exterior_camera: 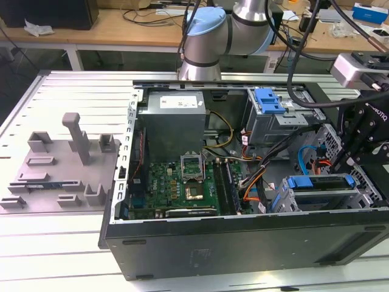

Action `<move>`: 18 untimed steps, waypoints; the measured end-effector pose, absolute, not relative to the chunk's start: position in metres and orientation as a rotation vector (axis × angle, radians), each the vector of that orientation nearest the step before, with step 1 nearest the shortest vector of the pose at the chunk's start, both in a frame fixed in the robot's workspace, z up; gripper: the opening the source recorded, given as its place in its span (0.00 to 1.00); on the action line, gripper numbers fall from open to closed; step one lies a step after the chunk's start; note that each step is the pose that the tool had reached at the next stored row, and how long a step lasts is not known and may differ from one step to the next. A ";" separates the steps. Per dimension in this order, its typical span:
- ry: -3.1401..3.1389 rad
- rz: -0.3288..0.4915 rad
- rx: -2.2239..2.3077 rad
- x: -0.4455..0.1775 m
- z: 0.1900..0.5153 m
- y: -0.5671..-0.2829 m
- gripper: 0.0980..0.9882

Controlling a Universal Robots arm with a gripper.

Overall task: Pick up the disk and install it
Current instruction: 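Insert the first disk wire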

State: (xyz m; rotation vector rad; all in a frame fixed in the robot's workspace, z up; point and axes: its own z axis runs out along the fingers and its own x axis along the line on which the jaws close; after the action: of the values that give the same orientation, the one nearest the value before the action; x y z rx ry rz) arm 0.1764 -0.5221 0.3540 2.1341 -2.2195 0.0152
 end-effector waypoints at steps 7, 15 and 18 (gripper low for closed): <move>-2.221 0.015 2.133 0.176 0.352 -0.524 0.07; -2.221 0.015 2.133 0.176 0.351 -0.524 0.07; -2.221 0.015 2.133 0.176 0.350 -0.524 0.07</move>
State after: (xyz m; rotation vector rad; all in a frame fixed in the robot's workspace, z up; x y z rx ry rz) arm 0.1764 -0.5244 0.3501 2.1327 -2.2208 0.0150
